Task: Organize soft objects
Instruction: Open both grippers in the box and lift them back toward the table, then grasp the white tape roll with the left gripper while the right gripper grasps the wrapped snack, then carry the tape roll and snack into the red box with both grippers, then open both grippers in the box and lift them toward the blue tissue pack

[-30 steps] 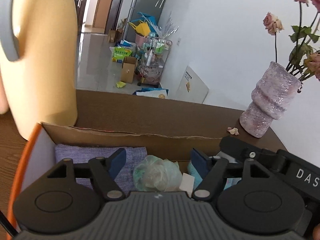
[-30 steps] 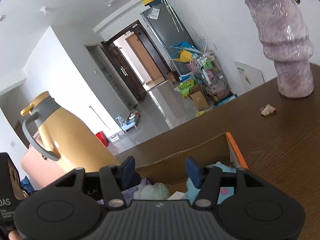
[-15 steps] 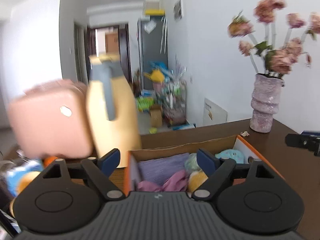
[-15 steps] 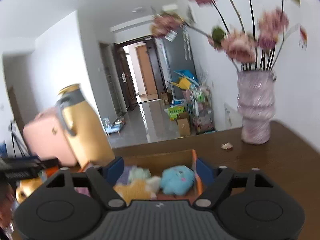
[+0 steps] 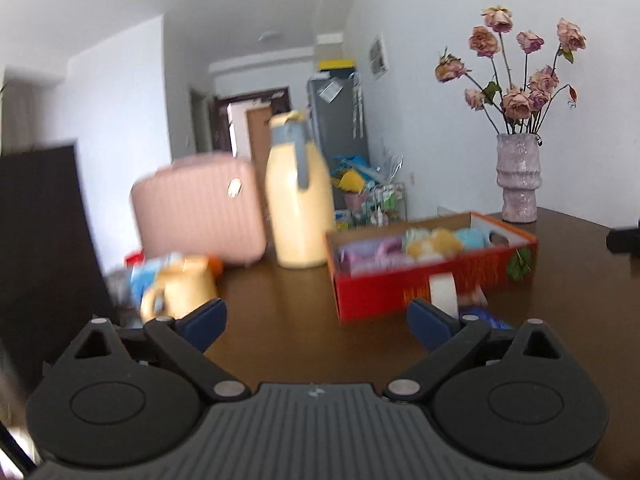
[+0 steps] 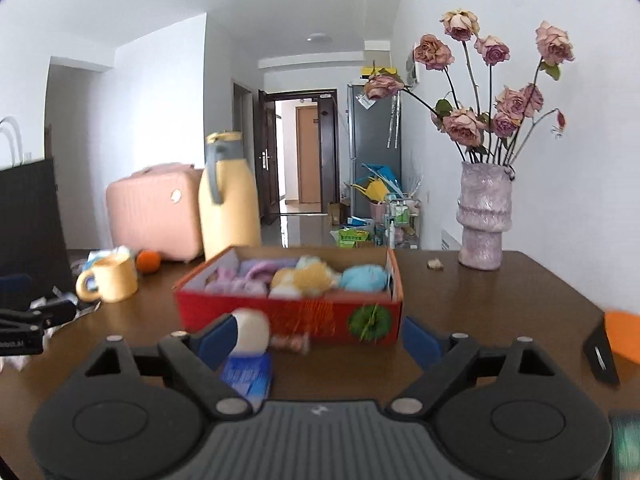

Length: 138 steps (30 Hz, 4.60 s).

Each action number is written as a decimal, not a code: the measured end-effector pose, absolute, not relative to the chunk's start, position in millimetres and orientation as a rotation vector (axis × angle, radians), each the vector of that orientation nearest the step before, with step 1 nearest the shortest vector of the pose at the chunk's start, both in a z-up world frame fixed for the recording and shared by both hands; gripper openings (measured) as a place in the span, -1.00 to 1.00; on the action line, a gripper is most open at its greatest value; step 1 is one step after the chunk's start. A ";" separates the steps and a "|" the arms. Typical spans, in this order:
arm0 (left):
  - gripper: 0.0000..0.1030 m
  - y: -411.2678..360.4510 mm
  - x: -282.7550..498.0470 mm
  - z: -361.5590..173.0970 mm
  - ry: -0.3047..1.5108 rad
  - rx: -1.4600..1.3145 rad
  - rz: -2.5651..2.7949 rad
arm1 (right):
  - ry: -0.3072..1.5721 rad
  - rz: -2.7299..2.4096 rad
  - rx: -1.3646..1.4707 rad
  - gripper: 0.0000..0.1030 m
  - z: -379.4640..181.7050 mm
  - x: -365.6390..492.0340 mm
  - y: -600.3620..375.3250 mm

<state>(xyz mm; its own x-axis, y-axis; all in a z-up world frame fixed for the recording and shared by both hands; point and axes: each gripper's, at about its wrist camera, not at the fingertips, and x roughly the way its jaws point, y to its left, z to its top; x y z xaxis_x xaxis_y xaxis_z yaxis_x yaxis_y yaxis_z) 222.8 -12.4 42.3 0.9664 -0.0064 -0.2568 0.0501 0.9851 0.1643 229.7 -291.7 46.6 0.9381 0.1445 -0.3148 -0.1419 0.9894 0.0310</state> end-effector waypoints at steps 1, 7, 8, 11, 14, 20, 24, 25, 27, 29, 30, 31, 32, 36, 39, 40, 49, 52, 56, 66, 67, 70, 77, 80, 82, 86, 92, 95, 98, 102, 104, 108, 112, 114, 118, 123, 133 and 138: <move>0.93 -8.5 209.6 34.9 0.272 0.148 -0.023 | 0.330 0.151 0.005 0.73 39.8 217.6 -287.7; 0.94 5.5 153.4 3.7 0.355 0.063 -0.049 | 0.404 0.190 0.032 0.74 7.4 171.2 -270.8; 0.94 4.5 150.8 -0.9 0.369 0.075 -0.058 | 0.412 0.190 0.022 0.74 4.1 169.7 -267.9; 0.94 -2.5 152.8 -8.2 0.387 0.104 -0.030 | 0.419 0.160 0.011 0.74 -1.6 167.7 -264.3; 0.94 -6.6 157.7 -4.2 0.387 0.066 -0.051 | 0.426 0.156 0.022 0.73 -4.0 171.5 -269.4; 0.94 -27.6 193.2 3.2 0.384 0.061 -0.096 | 0.451 0.124 0.093 0.70 -11.5 200.1 -288.8; 0.90 -45.8 224.5 5.5 0.374 0.063 -0.121 | 0.461 0.120 0.106 0.70 -15.5 220.6 -298.7; 0.85 -50.4 232.6 4.5 0.376 0.064 -0.129 | 0.464 0.116 0.109 0.70 -16.0 227.9 -301.4; 0.59 -60.6 252.4 0.9 0.397 0.066 -0.155 | 0.465 0.111 0.113 0.69 -15.4 242.7 -304.9; 0.56 -69.5 275.1 -4.6 0.435 0.053 -0.188 | 0.463 0.112 0.114 0.69 -14.6 259.9 -307.0; 0.56 -72.7 285.9 -7.4 0.451 0.040 -0.195 | 0.463 0.116 0.116 0.69 -14.7 268.5 -308.1; 0.56 -76.3 297.2 -9.9 0.460 0.027 -0.206 | 0.470 0.122 0.115 0.69 -14.4 277.7 -308.4; 0.56 -79.7 309.0 -12.1 0.461 0.020 -0.218 | 0.482 0.128 0.112 0.68 -14.8 287.6 -308.3; 0.44 -90.8 359.7 -18.4 0.471 0.015 -0.249 | 0.516 0.168 0.097 0.60 -16.7 334.5 -303.2; -0.40 -87.2 390.4 -25.2 0.523 -0.036 -0.280 | 0.540 0.187 0.113 0.60 -18.9 372.2 -299.0; -0.41 -84.0 398.4 -28.4 0.557 -0.057 -0.293 | 0.557 0.194 0.120 0.60 -19.7 384.3 -296.1; -0.42 -31.6 391.3 -10.3 0.529 -0.117 -0.146 | 0.688 0.185 -0.010 0.09 -43.2 468.1 -222.7; -0.42 -33.8 388.6 -8.9 0.531 -0.085 -0.108 | 0.668 0.171 -0.058 0.03 -48.8 468.1 -214.0; -0.41 -36.8 379.1 -3.0 0.495 -0.066 -0.129 | 0.669 0.176 -0.006 -0.20 -48.0 469.9 -222.5; -0.41 -41.7 376.8 -2.4 0.487 -0.053 -0.137 | 0.640 0.179 -0.035 -0.25 -50.3 458.8 -225.8; -0.41 -41.7 377.3 -2.9 0.489 -0.051 -0.138 | 0.636 0.172 -0.036 -0.25 -48.4 456.5 -227.4; -0.42 -41.0 375.7 -2.2 0.473 -0.041 -0.147 | 0.552 0.145 -0.021 -0.25 -28.2 434.6 -235.6; -0.42 -28.6 322.6 3.0 0.438 -0.056 -0.133 | 0.469 0.217 0.069 -0.24 -2.6 328.2 -268.6; -0.42 -29.5 289.7 -3.8 0.473 -0.033 -0.128 | 0.487 0.227 0.076 -0.24 -6.1 286.9 -280.9; -0.42 -30.1 269.5 -6.7 0.509 -0.070 -0.162 | 0.502 0.211 0.068 -0.24 -7.3 269.3 -285.8; -0.42 -43.4 242.7 -2.2 0.514 -0.056 -0.206 | 0.486 0.195 0.084 -0.24 -4.7 251.3 -294.4; -0.42 -60.6 232.8 15.5 0.467 -0.050 -0.217 | 0.441 0.213 0.113 -0.24 4.9 241.3 -303.6; -0.42 -75.0 246.2 25.6 0.435 -0.031 -0.223 | 0.415 0.232 0.126 -0.24 17.2 252.1 -312.7; -0.42 -91.7 278.1 42.0 0.399 -0.073 -0.227 | 0.382 0.269 0.184 -0.24 36.6 285.0 -330.1; -0.42 -123.2 344.5 53.1 0.383 -0.093 -0.214 | 0.387 0.270 0.310 -0.24 52.4 361.2 -355.5; -0.42 -141.0 380.4 51.3 0.379 -0.077 -0.183 | 0.414 0.252 0.344 -0.24 53.4 403.5 -361.7; -0.41 -163.3 444.7 36.7 0.456 -0.108 -0.164 | 0.475 0.209 0.330 -0.24 42.7 491.3 -356.8; -0.32 -180.8 493.5 11.2 0.537 -0.081 -0.131 | 0.542 0.175 0.303 -0.14 21.9 561.6 -348.2; 0.30 -183.5 506.2 2.7 0.576 -0.087 -0.182 | 0.588 0.151 0.270 0.12 13.8 586.0 -341.1; 0.46 -188.4 514.3 -8.2 0.596 -0.020 -0.175 | 0.564 0.166 0.236 0.43 4.8 600.6 -329.8; 0.53 -169.5 518.2 -3.4 0.650 -0.133 -0.205 | 0.557 0.158 0.255 0.47 7.6 597.7 -336.2; 0.61 -148.4 485.9 26.0 0.524 -0.053 -0.162 | 0.531 0.135 0.223 0.53 33.6 548.3 -346.8; 0.62 -117.2 456.1 49.4 0.475 -0.014 -0.098 | 0.487 0.153 0.139 0.62 67.5 493.3 -338.5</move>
<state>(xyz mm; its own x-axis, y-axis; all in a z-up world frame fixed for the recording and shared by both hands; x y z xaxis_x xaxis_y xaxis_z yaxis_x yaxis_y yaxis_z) 456.1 -117.2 49.4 0.8846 -0.0974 -0.4560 0.0909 0.9952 -0.0362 493.3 -338.5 67.5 0.8729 0.1789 -0.4540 -0.1130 0.9792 0.1685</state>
